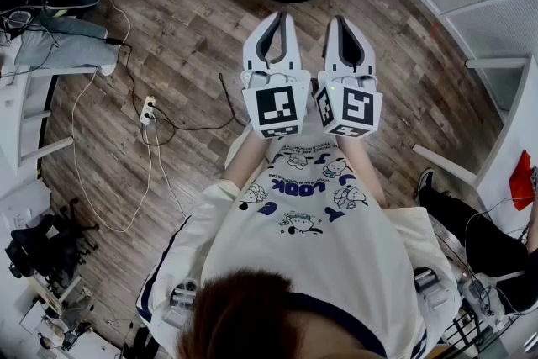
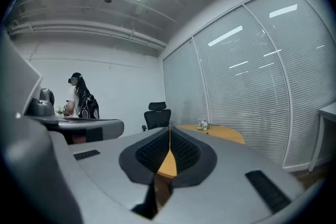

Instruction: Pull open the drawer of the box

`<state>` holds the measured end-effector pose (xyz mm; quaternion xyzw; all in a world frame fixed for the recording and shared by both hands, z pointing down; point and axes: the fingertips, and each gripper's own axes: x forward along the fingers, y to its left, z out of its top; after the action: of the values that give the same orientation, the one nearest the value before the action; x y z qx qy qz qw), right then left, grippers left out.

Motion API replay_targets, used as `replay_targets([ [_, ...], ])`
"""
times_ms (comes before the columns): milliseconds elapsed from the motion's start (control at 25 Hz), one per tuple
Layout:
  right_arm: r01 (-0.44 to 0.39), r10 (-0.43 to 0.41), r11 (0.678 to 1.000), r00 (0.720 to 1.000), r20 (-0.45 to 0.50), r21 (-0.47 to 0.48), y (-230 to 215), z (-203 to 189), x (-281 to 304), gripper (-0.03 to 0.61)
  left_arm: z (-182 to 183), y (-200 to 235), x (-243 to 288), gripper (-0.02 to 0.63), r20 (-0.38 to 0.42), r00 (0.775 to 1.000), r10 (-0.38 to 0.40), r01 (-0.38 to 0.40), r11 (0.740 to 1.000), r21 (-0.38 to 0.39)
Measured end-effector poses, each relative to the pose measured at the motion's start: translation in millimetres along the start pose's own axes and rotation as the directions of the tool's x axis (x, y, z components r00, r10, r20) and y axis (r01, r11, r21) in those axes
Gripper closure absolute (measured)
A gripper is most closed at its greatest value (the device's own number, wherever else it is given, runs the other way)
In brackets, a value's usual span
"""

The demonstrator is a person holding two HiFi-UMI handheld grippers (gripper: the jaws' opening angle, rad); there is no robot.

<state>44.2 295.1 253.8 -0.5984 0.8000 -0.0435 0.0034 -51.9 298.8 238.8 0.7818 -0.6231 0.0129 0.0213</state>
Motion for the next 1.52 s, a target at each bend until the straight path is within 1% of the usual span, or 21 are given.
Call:
replay_targets([
  [400,0.011,-0.011,1.0,1.0,-0.018,0.006,-1.9,-8.3,17.0,0.548,-4.9,4.8,16.6,0.592,-0.011,1.0,-0.018,0.018,1.0,0.0],
  [800,0.04,-0.04,0.999,0.999,-0.019,0.007,-4.5,-11.2,52.6,0.546,-5.1,22.4,51.0,0.592,-0.008,0.999,-0.053,0.054,0.999,0.011],
  [1040,0.056,-0.056,0.998,0.998,-0.03,0.025,-1.6,-18.8,72.6,0.546,-8.1,32.5,70.5,0.592,-0.01,0.997,-0.074,0.074,0.997,0.018],
  [1320,0.077,-0.075,0.997,0.995,-0.062,0.028,-0.5,-29.8,80.0,0.546,-19.6,39.1,79.9,0.592,-0.044,0.995,-0.091,0.092,0.996,0.005],
  [1520,0.075,-0.072,0.997,0.994,-0.084,0.028,-4.9,-35.1,91.6,0.546,-27.0,39.8,93.3,0.592,-0.067,0.994,-0.09,0.09,0.996,-0.005],
])
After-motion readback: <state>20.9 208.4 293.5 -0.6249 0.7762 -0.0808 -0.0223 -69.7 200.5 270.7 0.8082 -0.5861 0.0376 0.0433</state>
